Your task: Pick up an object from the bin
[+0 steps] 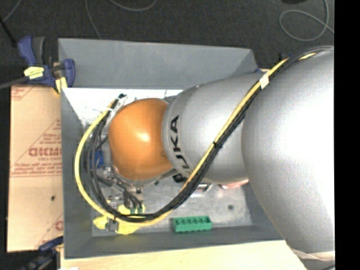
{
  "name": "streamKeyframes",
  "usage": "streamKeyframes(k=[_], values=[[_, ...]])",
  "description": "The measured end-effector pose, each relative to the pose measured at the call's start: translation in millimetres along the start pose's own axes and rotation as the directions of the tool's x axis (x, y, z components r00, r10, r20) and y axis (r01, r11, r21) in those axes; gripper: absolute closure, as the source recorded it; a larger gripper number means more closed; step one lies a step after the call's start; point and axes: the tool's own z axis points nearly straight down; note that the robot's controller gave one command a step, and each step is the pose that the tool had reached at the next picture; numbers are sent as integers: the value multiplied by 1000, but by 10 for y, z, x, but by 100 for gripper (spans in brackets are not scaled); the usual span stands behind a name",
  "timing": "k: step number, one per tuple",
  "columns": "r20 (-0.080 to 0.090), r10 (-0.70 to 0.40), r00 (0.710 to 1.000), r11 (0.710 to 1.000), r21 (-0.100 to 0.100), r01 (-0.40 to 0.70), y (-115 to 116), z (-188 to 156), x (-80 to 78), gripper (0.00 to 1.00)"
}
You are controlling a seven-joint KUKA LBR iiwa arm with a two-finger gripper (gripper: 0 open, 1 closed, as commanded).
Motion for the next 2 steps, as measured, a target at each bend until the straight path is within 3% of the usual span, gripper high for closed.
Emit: streamKeyframes(k=[1, 2], values=[[7, 6, 1000, 1000, -2, -6, -13, -46, -19, 0], [6, -32, 999, 999, -2, 32, -493, 693, -5, 0]])
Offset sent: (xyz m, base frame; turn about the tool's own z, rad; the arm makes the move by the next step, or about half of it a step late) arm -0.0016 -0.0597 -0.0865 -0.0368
